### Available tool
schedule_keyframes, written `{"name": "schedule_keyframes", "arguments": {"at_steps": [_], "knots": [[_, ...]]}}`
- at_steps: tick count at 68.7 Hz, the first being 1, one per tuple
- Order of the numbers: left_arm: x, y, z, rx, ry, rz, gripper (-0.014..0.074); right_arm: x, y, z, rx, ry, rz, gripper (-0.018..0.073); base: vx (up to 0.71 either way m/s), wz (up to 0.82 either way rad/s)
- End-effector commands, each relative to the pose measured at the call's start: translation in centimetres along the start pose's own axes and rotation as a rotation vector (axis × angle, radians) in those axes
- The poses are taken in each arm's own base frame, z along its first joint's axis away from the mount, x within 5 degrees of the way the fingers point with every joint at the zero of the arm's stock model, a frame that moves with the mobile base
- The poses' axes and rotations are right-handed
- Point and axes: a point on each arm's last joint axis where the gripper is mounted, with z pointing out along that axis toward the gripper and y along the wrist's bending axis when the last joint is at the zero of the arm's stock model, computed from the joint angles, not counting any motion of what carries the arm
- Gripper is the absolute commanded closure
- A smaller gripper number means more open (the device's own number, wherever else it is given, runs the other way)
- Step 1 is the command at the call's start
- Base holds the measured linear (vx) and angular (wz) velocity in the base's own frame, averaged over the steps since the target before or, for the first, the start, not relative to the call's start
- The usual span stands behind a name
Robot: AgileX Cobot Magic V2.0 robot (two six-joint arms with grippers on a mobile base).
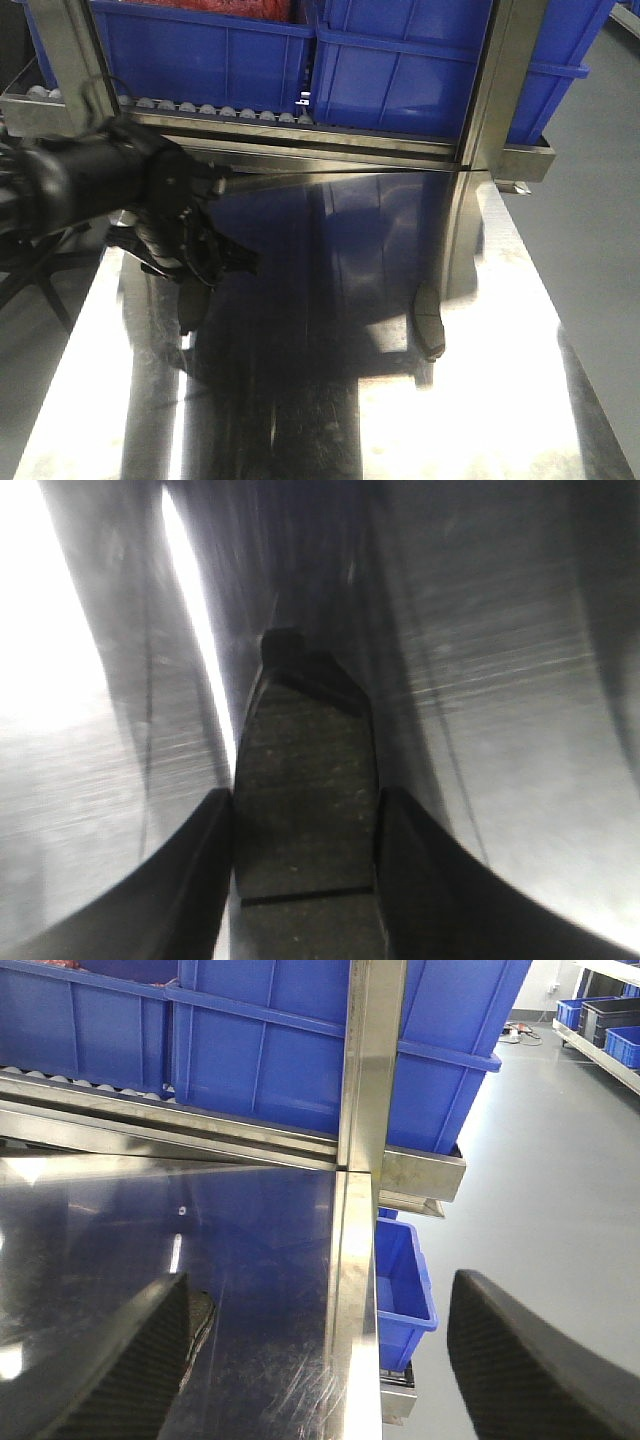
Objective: Move and align brake pads A on conveyor
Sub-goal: 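Lower the left gripper onto the nearer brake pad and close on it, then lift the held brake pad with the left gripper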
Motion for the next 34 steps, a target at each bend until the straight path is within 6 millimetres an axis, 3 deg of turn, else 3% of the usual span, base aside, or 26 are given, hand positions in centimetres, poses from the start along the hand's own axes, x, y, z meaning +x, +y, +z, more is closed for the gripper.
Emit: {"name": "schedule_keyframes", "arguments": {"at_steps": [1,16,34], "knots": [[0.3,0.5,-5.6,0.051,-0.199,0.0,0.0603,-1.4,-0.1,-0.1,0.009,-0.081,-0.017,0.0034,0.0,0.0],[5.4,2.8,-11.7,0.11,-0.378,-0.002,0.0603,-1.4,-0.1,-0.1,0.009,-0.081,-0.017,0.0034,0.0,0.0],[12.7,5.4,-15.5,0.161,-0.57,0.014,0.0603,-1.4,-0.1,-0.1,0.009,-0.081,-0.017,0.0034,0.0,0.0]]}}
